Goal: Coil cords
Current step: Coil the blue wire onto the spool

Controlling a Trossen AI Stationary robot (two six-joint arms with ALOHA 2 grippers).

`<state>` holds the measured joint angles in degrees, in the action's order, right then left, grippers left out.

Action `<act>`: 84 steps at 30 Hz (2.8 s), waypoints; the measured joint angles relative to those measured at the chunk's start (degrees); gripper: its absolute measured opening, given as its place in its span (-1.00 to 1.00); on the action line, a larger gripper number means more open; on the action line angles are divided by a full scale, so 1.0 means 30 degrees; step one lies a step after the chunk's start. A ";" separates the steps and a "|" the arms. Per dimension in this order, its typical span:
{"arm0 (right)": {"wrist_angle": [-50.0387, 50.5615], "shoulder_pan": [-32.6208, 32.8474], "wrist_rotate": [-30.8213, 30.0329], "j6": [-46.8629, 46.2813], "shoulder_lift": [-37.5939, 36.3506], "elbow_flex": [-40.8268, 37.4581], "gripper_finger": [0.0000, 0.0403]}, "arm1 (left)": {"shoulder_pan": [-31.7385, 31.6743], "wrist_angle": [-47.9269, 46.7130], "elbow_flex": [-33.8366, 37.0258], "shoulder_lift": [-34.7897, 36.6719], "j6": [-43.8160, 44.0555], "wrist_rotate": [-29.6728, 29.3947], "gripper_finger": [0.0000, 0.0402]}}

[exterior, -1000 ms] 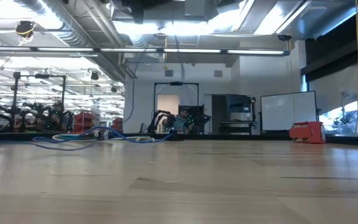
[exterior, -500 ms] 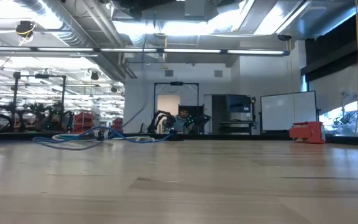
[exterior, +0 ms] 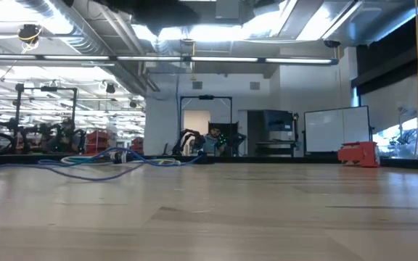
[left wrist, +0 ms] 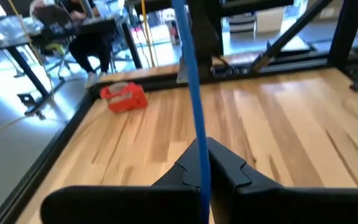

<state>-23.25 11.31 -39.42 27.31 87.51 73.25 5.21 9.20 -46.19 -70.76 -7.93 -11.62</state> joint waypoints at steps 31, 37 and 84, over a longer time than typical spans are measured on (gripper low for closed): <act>0.0649 0.1364 -0.2732 0.2674 -0.5794 -0.0022 -0.95 | 0.0022 -0.5335 0.3124 -0.0072 0.3441 -0.0057 -1.00; 0.0809 0.1364 -0.3225 0.2997 -0.6606 -0.0015 -0.95 | 0.0015 -0.5338 0.4594 -0.0080 0.4279 -0.0053 -1.00; 0.1264 0.1357 -0.4219 0.4438 -0.8618 0.0000 -0.95 | -0.0007 -0.8001 0.8401 -0.0044 1.1565 0.0285 -0.90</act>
<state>-19.46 15.38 -52.08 40.62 61.65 73.25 5.19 -14.81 -20.99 -70.89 26.76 -10.77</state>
